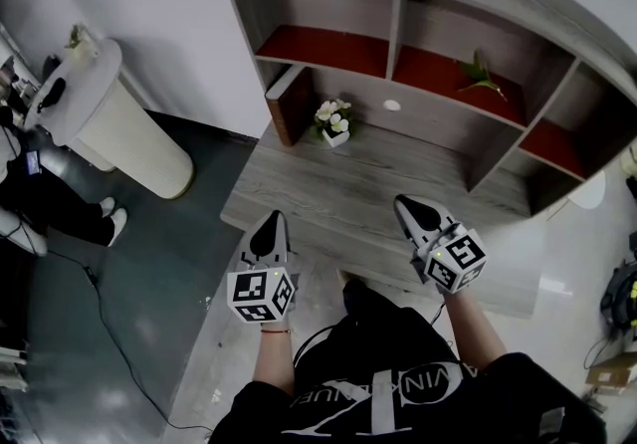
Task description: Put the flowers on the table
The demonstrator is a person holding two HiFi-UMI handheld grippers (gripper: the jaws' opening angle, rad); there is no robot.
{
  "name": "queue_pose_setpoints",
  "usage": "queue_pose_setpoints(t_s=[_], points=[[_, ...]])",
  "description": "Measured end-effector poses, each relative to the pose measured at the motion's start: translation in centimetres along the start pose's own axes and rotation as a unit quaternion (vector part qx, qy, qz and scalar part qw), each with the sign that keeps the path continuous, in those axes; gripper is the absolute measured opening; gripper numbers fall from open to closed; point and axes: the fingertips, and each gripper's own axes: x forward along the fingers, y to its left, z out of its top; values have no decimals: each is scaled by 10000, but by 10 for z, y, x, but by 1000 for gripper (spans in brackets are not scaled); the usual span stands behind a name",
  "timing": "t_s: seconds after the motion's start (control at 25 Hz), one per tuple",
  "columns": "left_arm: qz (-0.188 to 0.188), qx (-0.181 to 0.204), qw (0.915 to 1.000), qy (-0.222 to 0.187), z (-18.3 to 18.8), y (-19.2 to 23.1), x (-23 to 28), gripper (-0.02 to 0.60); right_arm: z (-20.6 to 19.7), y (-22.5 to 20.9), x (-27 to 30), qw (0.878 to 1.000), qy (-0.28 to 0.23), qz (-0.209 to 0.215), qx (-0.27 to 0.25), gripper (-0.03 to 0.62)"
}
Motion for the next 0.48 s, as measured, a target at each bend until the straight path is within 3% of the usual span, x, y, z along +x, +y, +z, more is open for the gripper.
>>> queue_pose_setpoints(t_s=[0.48], points=[[104,41,9999,-89,0,1,-11,3,1,4,-5,10000,-43,14,-52,9]])
